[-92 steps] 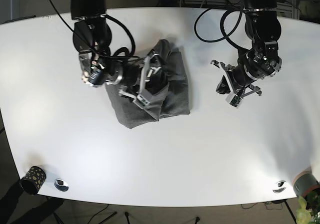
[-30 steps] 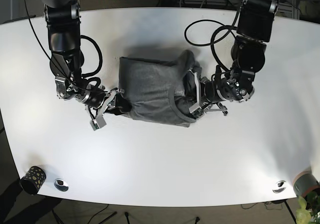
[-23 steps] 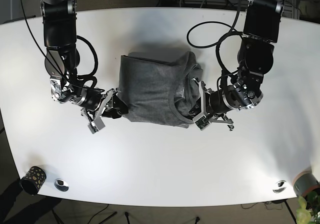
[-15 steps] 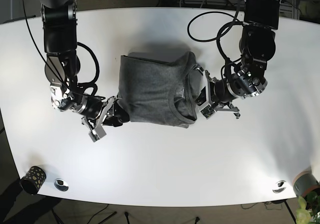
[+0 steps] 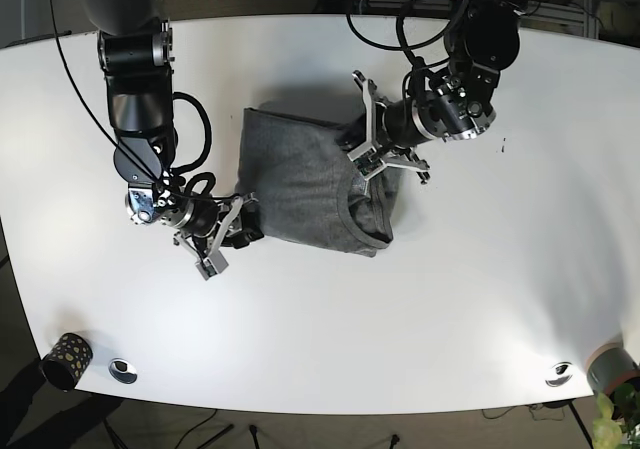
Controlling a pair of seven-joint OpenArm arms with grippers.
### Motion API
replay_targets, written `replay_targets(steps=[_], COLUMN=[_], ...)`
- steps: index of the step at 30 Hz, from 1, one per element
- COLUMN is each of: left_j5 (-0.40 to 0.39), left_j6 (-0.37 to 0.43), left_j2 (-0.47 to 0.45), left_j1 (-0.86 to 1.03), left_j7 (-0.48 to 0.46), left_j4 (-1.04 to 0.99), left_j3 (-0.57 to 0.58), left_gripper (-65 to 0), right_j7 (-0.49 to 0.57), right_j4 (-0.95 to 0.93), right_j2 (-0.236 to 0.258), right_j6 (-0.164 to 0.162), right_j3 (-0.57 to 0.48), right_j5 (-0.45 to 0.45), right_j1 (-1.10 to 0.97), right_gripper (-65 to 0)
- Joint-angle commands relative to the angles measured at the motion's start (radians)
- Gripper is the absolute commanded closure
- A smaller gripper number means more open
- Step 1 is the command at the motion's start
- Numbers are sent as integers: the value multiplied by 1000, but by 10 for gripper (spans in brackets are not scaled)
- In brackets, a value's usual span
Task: Fold the T-shirt properly
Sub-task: 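Grasp the folded bundle with the left gripper and lift it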
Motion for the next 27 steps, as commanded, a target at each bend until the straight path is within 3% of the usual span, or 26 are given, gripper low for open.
replay_targets(steps=[1, 7, 21, 27], left_j5=[-9, -6, -6, -6], left_j6=[2, 2, 2, 3], left_j2=[7, 14, -113, -136], left_j1=[-20, -44, -271, -320], left_j7=[-20, -22, -25, -20], left_j4=[-37, -106, -296, -248], left_j3=[-9, -30, -99, -99], left_gripper=[-3, -3, -3, -4], right_j7=[23, 22, -93, -178], right_j4=[19, 137, 489, 634], right_j2=[13, 26, 23, -48], right_j6=[6, 6, 6, 6], right_j3=[8, 11, 8, 5], right_j5=[19, 19, 19, 12], right_j1=[11, -75, -356, -434], right_gripper=[-166, -165, -165, -165])
